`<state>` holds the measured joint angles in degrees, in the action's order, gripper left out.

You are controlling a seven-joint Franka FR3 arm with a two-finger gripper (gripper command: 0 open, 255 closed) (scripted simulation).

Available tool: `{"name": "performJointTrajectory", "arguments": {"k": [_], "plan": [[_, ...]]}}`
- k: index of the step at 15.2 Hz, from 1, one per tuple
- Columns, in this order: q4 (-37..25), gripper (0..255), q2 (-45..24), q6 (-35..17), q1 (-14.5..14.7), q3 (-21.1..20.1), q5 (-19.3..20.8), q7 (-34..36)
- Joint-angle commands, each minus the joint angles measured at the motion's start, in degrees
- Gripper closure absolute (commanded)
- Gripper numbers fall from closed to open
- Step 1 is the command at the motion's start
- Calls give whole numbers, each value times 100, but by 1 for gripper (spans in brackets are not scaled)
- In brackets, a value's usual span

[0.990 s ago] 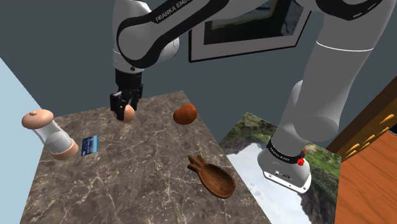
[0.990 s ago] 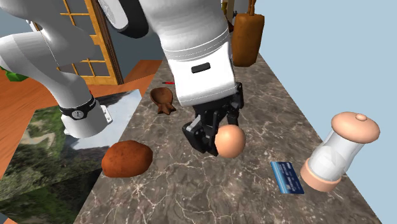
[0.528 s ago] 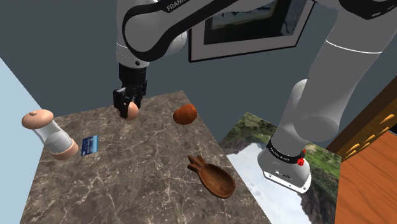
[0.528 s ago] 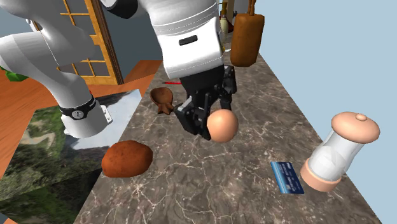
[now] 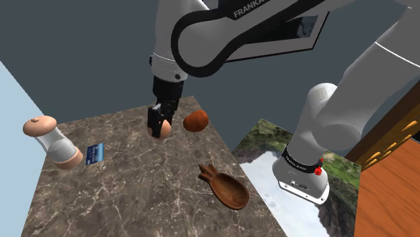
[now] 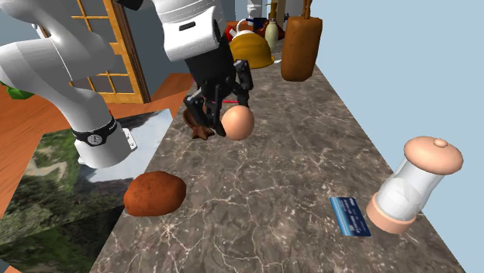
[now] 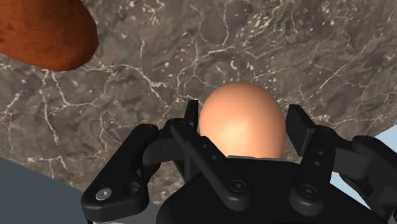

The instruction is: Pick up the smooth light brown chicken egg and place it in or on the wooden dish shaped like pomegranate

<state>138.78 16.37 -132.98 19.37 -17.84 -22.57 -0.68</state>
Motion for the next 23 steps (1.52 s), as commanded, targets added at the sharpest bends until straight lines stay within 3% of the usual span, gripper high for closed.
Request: {"name": "performJointTrajectory", "arguments": {"k": [1,8,16,23], "plan": [[475,255,496,5,119,-26,-179,7],[1685,255,2147,358,663,-209,-645,374],[2713,255,4192,1225,1541,-555,-1063,1254],[3122,255,3915,562,1691,-776,-1387,1120]]}}
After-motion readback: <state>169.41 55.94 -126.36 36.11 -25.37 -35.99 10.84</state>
